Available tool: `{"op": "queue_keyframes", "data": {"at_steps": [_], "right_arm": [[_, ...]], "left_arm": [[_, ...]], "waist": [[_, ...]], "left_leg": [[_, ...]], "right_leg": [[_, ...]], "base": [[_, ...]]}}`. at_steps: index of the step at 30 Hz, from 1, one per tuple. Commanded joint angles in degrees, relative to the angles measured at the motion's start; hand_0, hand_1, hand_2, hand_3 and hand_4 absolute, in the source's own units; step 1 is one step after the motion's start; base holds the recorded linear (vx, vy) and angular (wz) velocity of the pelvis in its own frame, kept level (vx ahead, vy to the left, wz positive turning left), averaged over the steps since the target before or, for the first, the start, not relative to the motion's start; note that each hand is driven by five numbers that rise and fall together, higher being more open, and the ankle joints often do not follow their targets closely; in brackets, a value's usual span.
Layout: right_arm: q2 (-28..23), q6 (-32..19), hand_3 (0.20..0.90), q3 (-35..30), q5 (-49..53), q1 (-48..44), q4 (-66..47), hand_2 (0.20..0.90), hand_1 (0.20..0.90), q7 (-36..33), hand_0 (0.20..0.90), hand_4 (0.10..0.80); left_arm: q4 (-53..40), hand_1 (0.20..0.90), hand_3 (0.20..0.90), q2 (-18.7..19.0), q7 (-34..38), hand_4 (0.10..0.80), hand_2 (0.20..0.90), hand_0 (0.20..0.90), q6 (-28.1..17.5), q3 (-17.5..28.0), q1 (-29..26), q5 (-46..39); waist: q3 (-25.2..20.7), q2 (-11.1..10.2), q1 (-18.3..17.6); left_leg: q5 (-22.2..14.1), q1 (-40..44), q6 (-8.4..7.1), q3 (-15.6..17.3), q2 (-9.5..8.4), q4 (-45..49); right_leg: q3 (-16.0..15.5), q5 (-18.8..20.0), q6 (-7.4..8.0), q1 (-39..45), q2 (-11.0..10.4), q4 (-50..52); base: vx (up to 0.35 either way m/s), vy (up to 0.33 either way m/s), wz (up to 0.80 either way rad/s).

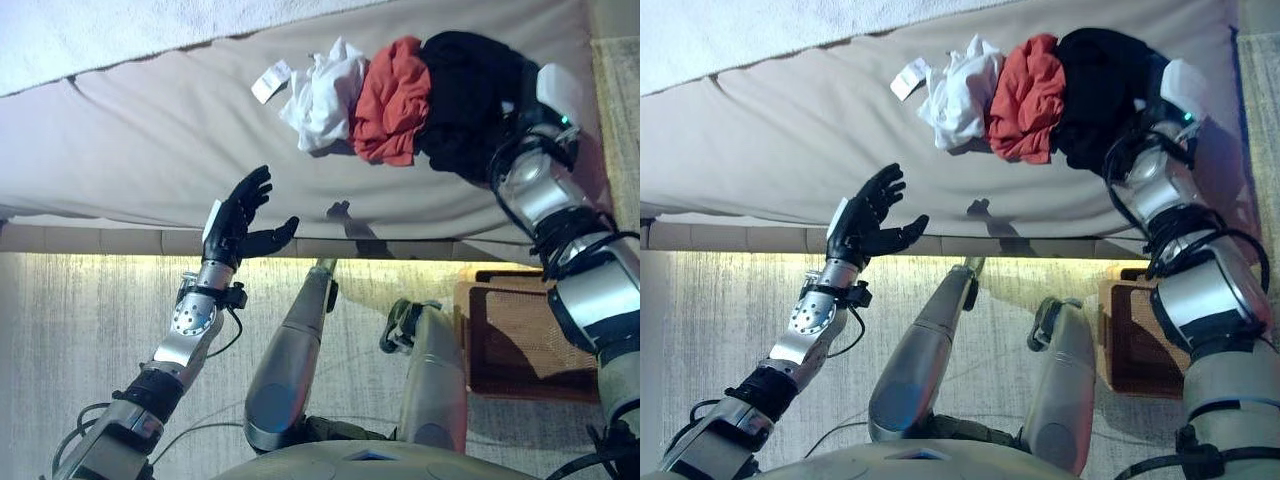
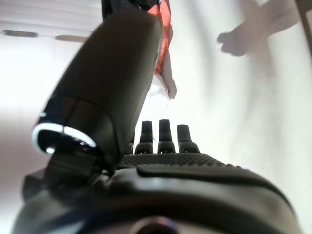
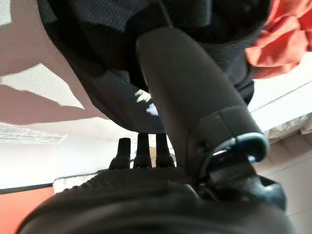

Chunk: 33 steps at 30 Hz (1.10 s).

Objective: Pick up the clothes from the bed and place them into the basket

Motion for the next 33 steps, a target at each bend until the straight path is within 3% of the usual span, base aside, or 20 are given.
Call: {"op": "queue_keyframes", "data": {"at_steps": [1,4,12,13,14,15,20,27,33], "right_arm": [[-4.9,2.2,0.900,4.9,-0.7,-9.1,0.5,0.900,0.900,2.6,0.900,0.800],[-5.7,4.7,0.900,7.2,-0.3,-11.4,3.4,0.900,0.900,6.2,0.900,0.800],[-6.6,3.3,0.900,10.4,4.6,-17.8,8.8,0.900,0.900,13.6,0.900,0.800],[-6.9,3.0,0.631,10.2,5.7,-17.9,8.8,0.669,0.669,14.2,0.669,0.531],[-7.2,2.3,0.466,9.9,6.5,-18.0,8.9,0.528,0.528,15.0,0.528,0.366],[-7.3,2.3,0.200,9.8,7.2,-17.9,8.8,0.300,0.300,15.3,0.300,0.100],[-7.4,1.3,0.200,9.0,9.7,-17.6,9.1,0.300,0.300,14.4,0.300,0.100],[-8.6,-0.5,0.200,7.8,9.0,-17.7,8.8,0.300,0.300,12.1,0.300,0.100],[-10.0,-1.8,0.200,6.8,9.2,-15.0,7.3,0.300,0.300,9.5,0.300,0.100]], "left_arm": [[-8.0,0.900,0.900,1.3,0.6,0.800,0.900,0.900,-6.0,4.7,2.0,-3.2],[-10.1,0.900,0.900,2.2,0.2,0.800,0.900,0.900,-6.5,5.3,2.6,-4.1],[-12.7,0.900,0.900,3.4,0.6,0.800,0.900,0.900,-7.1,6.7,4.2,-5.5],[-12.9,0.900,0.900,3.7,0.2,0.800,0.900,0.900,-7.0,7.2,4.6,-5.9],[-12.9,0.900,0.900,4.2,-0.5,0.800,0.900,0.900,-7.1,7.7,4.9,-7.0],[-13.1,0.900,0.900,4.4,-0.8,0.800,0.900,0.900,-7.1,8.1,5.0,-7.3],[-14.1,0.900,0.900,5.2,-1.2,0.800,0.900,0.900,-6.5,8.5,6.0,-6.5],[-14.5,0.900,0.900,5.4,-1.1,0.800,0.900,0.900,-7.4,8.5,8.5,-7.1],[-13.9,0.900,0.900,5.0,-1.5,0.800,0.900,0.900,-7.9,8.0,8.4,-7.2]], "waist": [[-1.6,1.8,1.2],[-1.6,2.3,1.8],[-1.6,2.9,3.5],[-1.6,2.8,3.6],[-1.6,2.5,3.7],[-1.6,2.4,3.7],[-1.6,1.3,4.1],[-1.6,0.9,3.3],[-4.9,-0.7,2.1]], "left_leg": [[-13.6,-2.6,6.27,4.7,-3.56,15.9],[-14.3,-5.8,6.59,4.9,-3.59,19.7],[-15.4,-11.7,6.70,5.0,-3.96,26.5],[-15.6,-12.0,6.72,4.9,-4.04,27.2],[-15.7,-12.2,6.66,4.7,-3.89,28.1],[-15.8,-12.2,6.58,4.6,-3.89,28.5],[-15.9,-10.7,6.57,3.9,-3.29,29.7],[-13.3,-6.1,6.05,3.9,-2.23,28.1],[-12.3,3.0,5.20,3.9,-1.41,18.3]], "right_leg": [[-3.5,3.9,-1.86,-4.8,3.1,2.9],[-3.6,2.8,-2.07,-7.7,2.8,6.5],[-4.3,1.2,-2.02,-13.0,2.1,13.0],[-4.4,1.0,-2.02,-13.1,2.1,13.6],[-4.5,0.9,-1.96,-13.3,2.0,14.4],[-4.6,0.8,-1.89,-13.2,2.1,14.5],[-5.5,1.1,-1.65,-11.1,2.0,14.3],[-4.7,2.4,-1.12,-6.9,3.0,11.3],[-3.7,4.0,-0.53,1.2,4.6,1.9]], "base": [[-0.040,-0.008,0.06],[-0.039,-0.008,0.10],[-0.041,-0.020,0.07],[-0.020,-0.037,-0.08],[-0.010,-0.035,-0.02],[0.000,-0.039,0.24],[0.047,-0.045,0.18],[0.031,0.036,-0.07],[0.046,0.043,-0.12]]}}
